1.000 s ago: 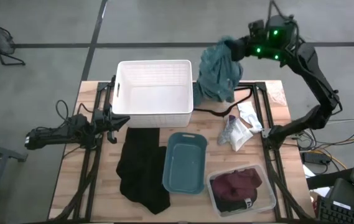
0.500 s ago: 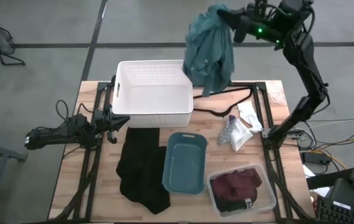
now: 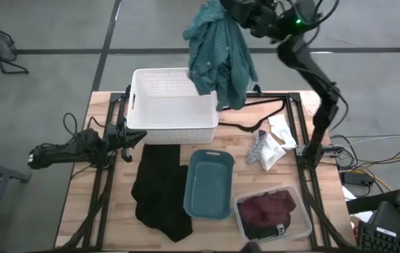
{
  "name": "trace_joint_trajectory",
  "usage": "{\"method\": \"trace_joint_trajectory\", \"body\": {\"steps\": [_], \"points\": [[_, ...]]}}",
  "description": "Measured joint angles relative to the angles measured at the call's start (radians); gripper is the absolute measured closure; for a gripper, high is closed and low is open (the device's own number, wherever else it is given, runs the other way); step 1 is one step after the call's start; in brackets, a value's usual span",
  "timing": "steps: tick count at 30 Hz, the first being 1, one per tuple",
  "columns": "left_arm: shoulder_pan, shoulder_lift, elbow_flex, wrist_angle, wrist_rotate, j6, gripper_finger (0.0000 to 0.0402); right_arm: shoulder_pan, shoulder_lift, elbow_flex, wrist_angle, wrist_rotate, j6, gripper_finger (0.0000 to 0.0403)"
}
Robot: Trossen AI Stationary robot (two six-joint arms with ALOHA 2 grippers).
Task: Pick & Place Cloths
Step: Put the green shirt into the white bin
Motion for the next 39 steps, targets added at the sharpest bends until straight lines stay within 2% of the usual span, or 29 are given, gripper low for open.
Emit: {"method": "trace_joint_trajectory", "body": {"steps": [5, 8, 10, 14, 20, 24, 30, 34, 39], "points": [[0.0, 0.0, 0.0, 0.0, 0.0, 0.0, 0.0378, 0.007, 0.11, 0.013, 0.334, -0.02, 0.226, 0.0393], [0.0, 0.0, 0.0, 0.0, 0.0, 0.0, 0.0378, 0.009, 0.15, 0.018, 0.348, -0.023, 0.312, 0.0392], [0.0, 0.0, 0.0, 0.0, 0.0, 0.0, 0.0378, 0.012, 0.174, 0.017, 0.324, -0.07, 0.318, 0.0392], [0.0, 0.0, 0.0, 0.0, 0.0, 0.0, 0.0378, 0.038, 0.208, 0.016, 0.177, -0.098, 0.327, 0.0393], [0.0, 0.0, 0.0, 0.0, 0.0, 0.0, 0.0378, 0.069, 0.248, 0.015, -0.103, -0.129, 0.154, 0.0391], [0.0, 0.0, 0.0, 0.0, 0.0, 0.0, 0.0378, 0.083, 0.277, 0.015, -0.22, -0.134, 0.118, 0.0391], [0.0, 0.0, 0.0, 0.0, 0.0, 0.0, 0.0378, 0.095, 0.32, 0.015, -0.495, -0.158, 0.037, 0.039], [0.0, 0.0, 0.0, 0.0, 0.0, 0.0, 0.0378, 0.119, 0.352, 0.014, -0.572, -0.2, -0.019, 0.039], [0.0, 0.0, 0.0, 0.0, 0.0, 0.0, 0.0378, 0.135, 0.351, 0.014, -0.572, -0.206, -0.035, 0.039]]}}
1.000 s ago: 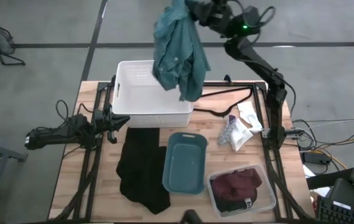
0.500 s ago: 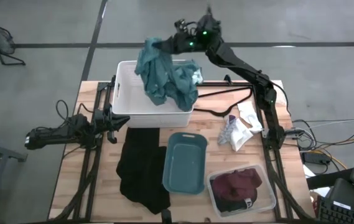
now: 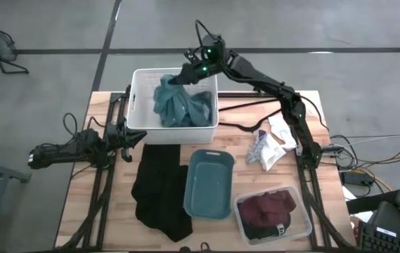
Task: Pick & Place Cloths
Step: Put the green shirt into the white bin, then put the black shirt into the white bin
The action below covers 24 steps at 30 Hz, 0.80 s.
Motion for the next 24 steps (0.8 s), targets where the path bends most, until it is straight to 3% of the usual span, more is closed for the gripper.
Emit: {"method": "trace_joint_trajectory", "body": {"steps": [7, 11, 19, 21, 24], "points": [[0.0, 0.0, 0.0, 0.0, 0.0, 0.0, 0.0378, -0.001, -0.037, 0.0, -0.02, 0.002, -0.073, 0.039], [0.0, 0.0, 0.0, 0.0, 0.0, 0.0, 0.0378, -0.003, -0.053, 0.002, -0.121, 0.017, -0.149, 0.0376], [0.0, 0.0, 0.0, 0.0, 0.0, 0.0, 0.0378, -0.001, -0.061, 0.002, -0.51, 0.26, -0.422, 0.0286], [0.0, 0.0, 0.0, 0.0, 0.0, 0.0, 0.0378, -0.002, -0.062, 0.002, -0.581, 0.347, -0.442, 0.0261], [0.0, 0.0, 0.0, 0.0, 0.0, 0.0, 0.0378, -0.005, -0.068, 0.001, -0.644, 0.384, -0.473, 0.0229]]}}
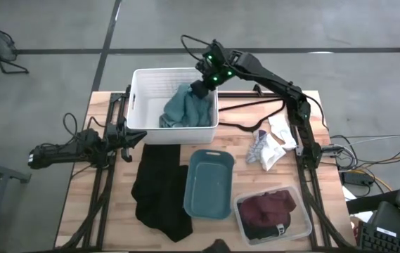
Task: Pick & Place Cloths
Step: Put the black shirt into the white bin
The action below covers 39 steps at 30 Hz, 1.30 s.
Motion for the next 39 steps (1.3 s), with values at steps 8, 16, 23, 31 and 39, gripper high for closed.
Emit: {"method": "trace_joint_trajectory", "body": {"steps": [8, 16, 23, 31, 39], "points": [[0.0, 0.0, 0.0, 0.0, 0.0, 0.0, 0.0378, -0.007, -0.074, 0.0, -0.274, 0.126, -0.111, 0.0194], [0.0, 0.0, 0.0, 0.0, 0.0, 0.0, 0.0378, 0.017, -0.193, -0.002, -0.513, 0.206, -0.169, 0.0196], [0.0, 0.0, 0.0, 0.0, 0.0, 0.0, 0.0378, 0.017, -0.319, -0.032, -0.518, 0.253, -0.143, 0.0217], [0.0, 0.0, 0.0, 0.0, 0.0, 0.0, 0.0378, 0.024, -0.489, -0.172, -0.512, 0.387, -0.136, 0.0285], [0.0, 0.005, -0.001, 0.188, 0.0, -0.12, 0.0378, 0.023, -0.682, -0.484, -0.239, 0.387, -0.152, 0.0389]]}}
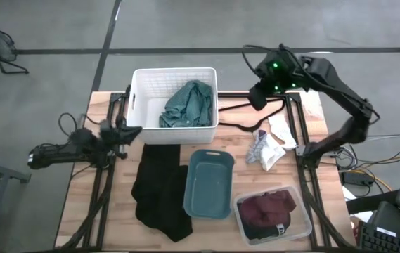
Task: Pick & Place Cloths
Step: Put the black shirt into the white bin
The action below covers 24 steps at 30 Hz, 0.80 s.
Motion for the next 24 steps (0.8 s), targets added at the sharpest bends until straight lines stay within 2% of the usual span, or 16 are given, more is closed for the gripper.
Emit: {"method": "trace_joint_trajectory", "body": {"steps": [2, 7, 12, 15, 17, 20, 24], "points": [[0.0, 0.0, 0.0, 0.136, -0.008, -0.048, 0.0378, 0.0, -0.051, -0.094, 0.074, -0.049, -0.001, 0.0393], [0.0, -0.001, 0.0, 0.542, -0.023, -0.055, 0.0378, 0.0, -0.205, -0.319, 0.251, -0.063, 0.015, 0.0394], [0.0, -0.002, 0.0, 0.809, -0.134, -0.04, 0.0378, -0.001, -0.381, -0.529, 0.422, -0.065, -0.013, 0.0394], [0.0, -0.001, 0.001, 0.846, -0.295, -0.1, 0.0378, -0.003, -0.468, -0.633, 0.466, -0.034, 0.006, 0.0394], [0.0, 0.006, 0.006, 0.811, -0.367, -0.151, 0.0378, -0.004, -0.514, -0.694, 0.488, -0.029, 0.053, 0.0394], [0.0, 0.053, 0.039, 0.725, -0.374, -0.199, 0.0378, -0.004, -0.592, -0.796, 0.571, -0.104, 0.082, 0.0394], [0.0, 0.167, 0.136, 0.721, -0.36, -0.282, 0.0378, -0.003, -0.699, -0.941, 0.709, -0.228, 0.093, 0.0394]]}}
